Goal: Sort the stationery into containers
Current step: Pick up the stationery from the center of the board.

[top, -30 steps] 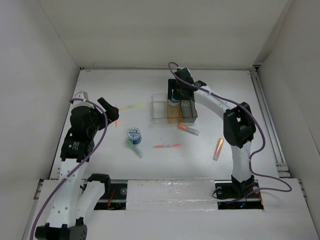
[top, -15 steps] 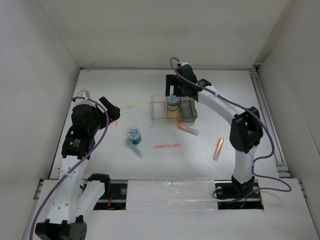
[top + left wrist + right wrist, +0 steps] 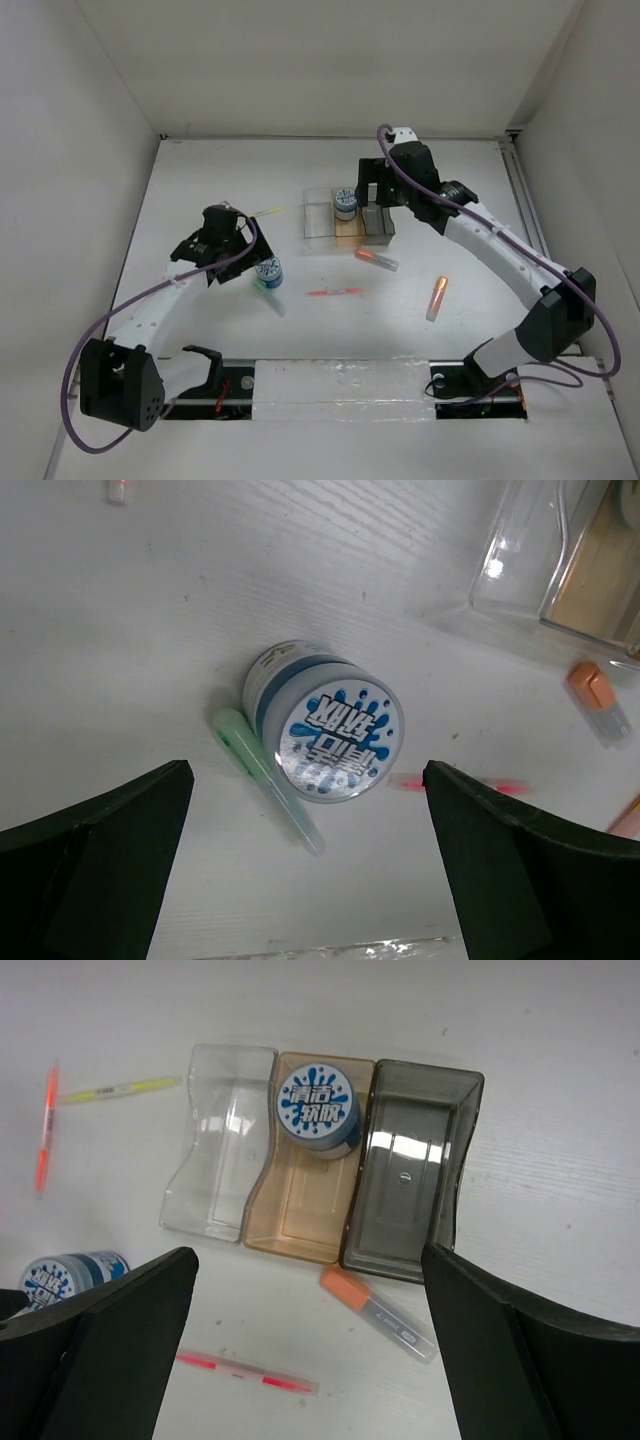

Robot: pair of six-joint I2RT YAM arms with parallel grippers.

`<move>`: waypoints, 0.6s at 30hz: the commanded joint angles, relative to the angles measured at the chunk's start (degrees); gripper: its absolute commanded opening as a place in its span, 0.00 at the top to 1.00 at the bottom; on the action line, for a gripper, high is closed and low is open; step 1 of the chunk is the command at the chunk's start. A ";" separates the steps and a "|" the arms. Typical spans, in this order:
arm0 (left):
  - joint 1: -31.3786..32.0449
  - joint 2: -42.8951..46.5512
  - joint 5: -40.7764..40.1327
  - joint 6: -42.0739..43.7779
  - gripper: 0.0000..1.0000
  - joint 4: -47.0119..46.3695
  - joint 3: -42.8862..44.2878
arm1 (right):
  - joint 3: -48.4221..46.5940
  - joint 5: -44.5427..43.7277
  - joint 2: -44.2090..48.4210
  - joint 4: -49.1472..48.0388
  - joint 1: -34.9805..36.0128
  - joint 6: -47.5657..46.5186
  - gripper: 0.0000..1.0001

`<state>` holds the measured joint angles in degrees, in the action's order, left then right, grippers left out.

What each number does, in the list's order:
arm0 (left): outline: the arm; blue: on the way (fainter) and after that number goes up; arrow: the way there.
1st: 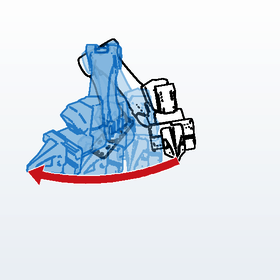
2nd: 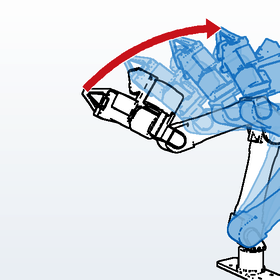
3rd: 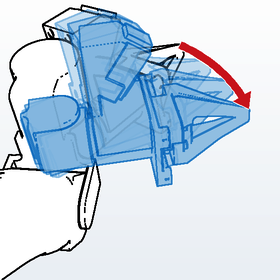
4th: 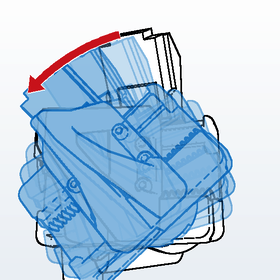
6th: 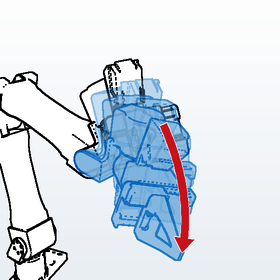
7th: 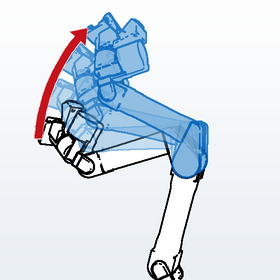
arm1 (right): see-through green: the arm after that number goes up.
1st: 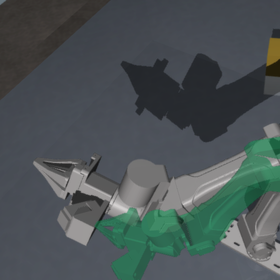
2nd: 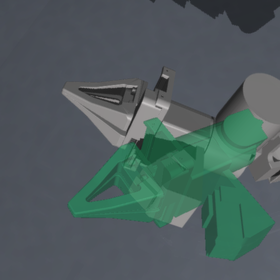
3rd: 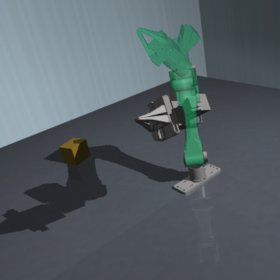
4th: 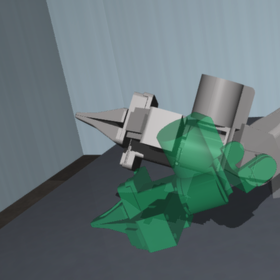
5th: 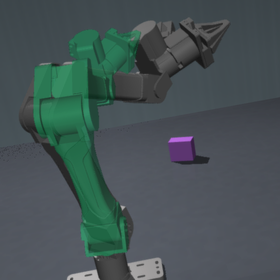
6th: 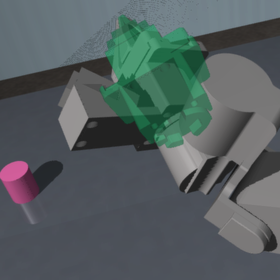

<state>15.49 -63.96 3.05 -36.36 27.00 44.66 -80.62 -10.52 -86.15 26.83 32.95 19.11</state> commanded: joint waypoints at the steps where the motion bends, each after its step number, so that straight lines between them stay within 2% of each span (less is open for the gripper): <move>1: 2.79 0.07 -2.51 -2.83 0.00 -1.25 0.95 | 1.69 0.24 2.20 -0.90 0.10 -1.18 0.00; 6: 7.27 -3.01 -8.14 -5.82 0.00 0.51 1.04 | 3.36 1.56 4.59 -0.37 0.10 -1.18 0.00; 18: 7.28 -9.78 -8.85 -3.99 0.00 -2.65 1.65 | 5.03 1.56 6.34 -0.37 0.71 -1.18 0.00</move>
<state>22.76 -72.93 -4.23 -41.08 24.38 45.25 -76.01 -9.39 -82.11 27.83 33.08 18.74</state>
